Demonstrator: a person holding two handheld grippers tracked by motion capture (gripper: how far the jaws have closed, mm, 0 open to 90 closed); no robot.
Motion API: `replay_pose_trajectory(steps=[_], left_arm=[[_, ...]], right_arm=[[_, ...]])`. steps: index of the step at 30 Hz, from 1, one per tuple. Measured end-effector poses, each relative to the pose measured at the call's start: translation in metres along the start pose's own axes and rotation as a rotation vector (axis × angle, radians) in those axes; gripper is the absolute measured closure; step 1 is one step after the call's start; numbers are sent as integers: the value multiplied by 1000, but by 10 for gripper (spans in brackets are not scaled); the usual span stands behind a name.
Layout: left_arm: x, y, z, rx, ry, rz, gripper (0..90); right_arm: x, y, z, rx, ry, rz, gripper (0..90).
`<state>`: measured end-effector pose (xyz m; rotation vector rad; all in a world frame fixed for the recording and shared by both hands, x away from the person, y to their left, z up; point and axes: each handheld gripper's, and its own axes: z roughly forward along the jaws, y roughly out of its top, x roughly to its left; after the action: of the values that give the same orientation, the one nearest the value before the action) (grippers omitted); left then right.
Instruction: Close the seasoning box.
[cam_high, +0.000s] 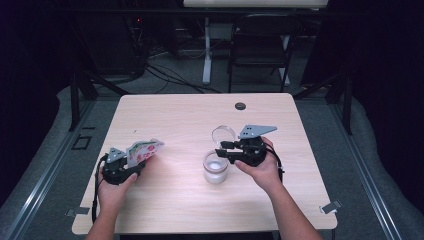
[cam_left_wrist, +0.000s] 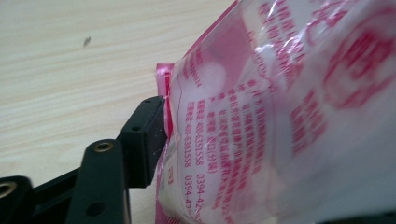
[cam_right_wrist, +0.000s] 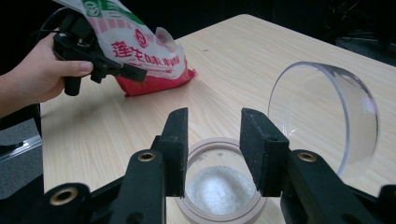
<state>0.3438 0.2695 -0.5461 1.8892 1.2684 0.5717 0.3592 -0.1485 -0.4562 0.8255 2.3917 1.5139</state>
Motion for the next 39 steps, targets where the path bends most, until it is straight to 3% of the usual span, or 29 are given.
replay_pose_trajectory(steps=[7,15,19,28,39], left_arm=[[-13,9,-15,-53,-47,55,394],[-34,18,-18,-53,-120,92,393],[-46,21,-19,-73,-146,129,392],[-69,22,-9,-41,-190,174,379],[-84,19,1,-8,-222,204,380]], right_arm=[[-1,0,-1,-8,-7,1,623],[-1,2,-4,-6,-21,-1,622],[0,4,-8,-17,-37,-7,622],[-9,3,-19,-19,-82,10,623],[-28,-1,-39,-41,-147,56,626]])
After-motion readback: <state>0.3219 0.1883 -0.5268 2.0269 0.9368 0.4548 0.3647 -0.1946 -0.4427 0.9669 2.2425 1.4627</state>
